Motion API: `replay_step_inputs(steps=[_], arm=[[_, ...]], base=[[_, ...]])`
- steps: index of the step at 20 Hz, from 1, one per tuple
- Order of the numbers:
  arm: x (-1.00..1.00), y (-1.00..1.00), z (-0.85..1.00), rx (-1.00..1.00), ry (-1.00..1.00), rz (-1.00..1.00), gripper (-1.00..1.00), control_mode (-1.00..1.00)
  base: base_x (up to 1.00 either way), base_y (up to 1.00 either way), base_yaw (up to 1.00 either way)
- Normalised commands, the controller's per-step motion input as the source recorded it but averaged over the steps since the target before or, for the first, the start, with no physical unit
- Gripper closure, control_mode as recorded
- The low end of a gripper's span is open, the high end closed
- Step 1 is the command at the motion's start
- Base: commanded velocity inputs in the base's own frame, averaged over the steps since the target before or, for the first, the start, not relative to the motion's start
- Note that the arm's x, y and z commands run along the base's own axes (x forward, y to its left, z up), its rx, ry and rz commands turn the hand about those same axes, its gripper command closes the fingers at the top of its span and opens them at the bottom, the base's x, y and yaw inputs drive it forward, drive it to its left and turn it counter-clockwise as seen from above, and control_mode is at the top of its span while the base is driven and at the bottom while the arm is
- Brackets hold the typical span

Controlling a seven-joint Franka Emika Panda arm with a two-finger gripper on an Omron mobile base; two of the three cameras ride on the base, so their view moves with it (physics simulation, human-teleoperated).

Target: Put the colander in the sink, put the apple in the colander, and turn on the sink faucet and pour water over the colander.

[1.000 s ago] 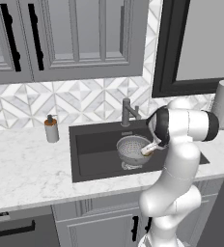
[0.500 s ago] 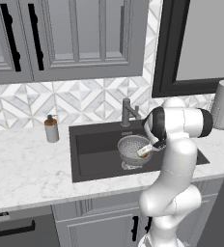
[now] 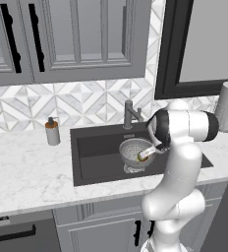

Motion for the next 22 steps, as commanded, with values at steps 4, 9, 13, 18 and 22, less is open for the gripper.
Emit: replay_step_inputs(steps=[4,9,13,18,22], arm=[[0.0,0.0,0.35,0.0,-0.03,0.0,-1.0,-1.0],[0.0,0.0,0.48,0.0,-0.01,0.0,-1.0,-1.0],[-0.01,-0.07,0.81,0.0,0.03,-0.01,-1.0,-1.0],[-0.11,-0.37,0.94,0.0,0.0,-0.06,-1.0,-1.0],[-0.05,-0.3,0.59,0.0,-0.06,-0.01,-1.0,-1.0]], base=[[0.0,0.0,0.0],[0.0,0.0,0.0],[0.0,0.0,0.0],[0.0,0.0,0.0],[0.0,0.0,0.0]])
